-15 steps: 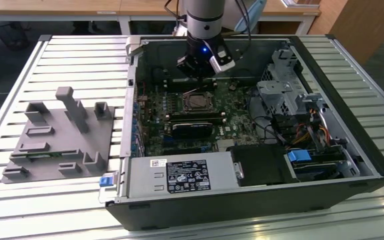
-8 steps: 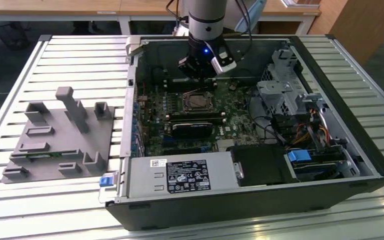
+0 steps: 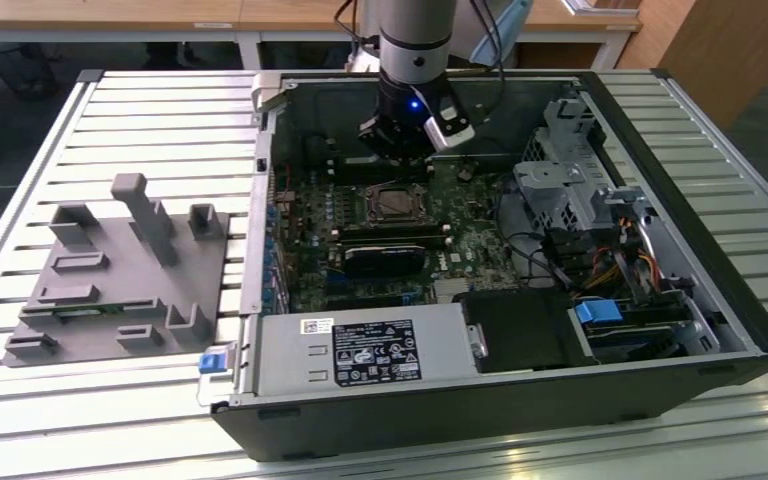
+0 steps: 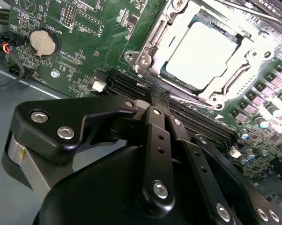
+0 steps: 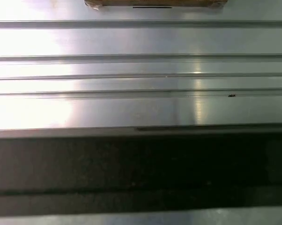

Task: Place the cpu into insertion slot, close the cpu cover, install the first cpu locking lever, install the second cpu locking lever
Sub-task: 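Install the first cpu locking lever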

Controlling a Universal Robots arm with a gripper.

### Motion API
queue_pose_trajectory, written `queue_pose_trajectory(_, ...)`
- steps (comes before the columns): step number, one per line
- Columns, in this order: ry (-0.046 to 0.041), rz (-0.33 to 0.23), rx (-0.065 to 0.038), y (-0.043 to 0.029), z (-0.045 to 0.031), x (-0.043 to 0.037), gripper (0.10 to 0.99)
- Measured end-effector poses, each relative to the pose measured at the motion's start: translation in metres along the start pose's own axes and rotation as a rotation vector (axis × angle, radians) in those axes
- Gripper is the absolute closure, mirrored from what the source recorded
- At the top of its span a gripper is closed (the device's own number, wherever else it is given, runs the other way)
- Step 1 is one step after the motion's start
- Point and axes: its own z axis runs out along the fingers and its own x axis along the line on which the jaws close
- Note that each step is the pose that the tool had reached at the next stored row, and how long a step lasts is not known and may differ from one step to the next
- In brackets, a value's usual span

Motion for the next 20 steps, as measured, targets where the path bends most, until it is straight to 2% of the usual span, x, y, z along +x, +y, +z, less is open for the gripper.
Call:
queue_pose_trajectory(10,-0.0002,0.000,0.006,0.0008,0.0069,-0.0013,0.965)
queue_pose_trajectory(17,-0.0004,0.000,0.006,0.0011,0.0064,-0.0015,0.965)
queue_pose_trajectory(20,-0.0006,-0.001,0.013,0.0010,0.0065,-0.0014,0.965)
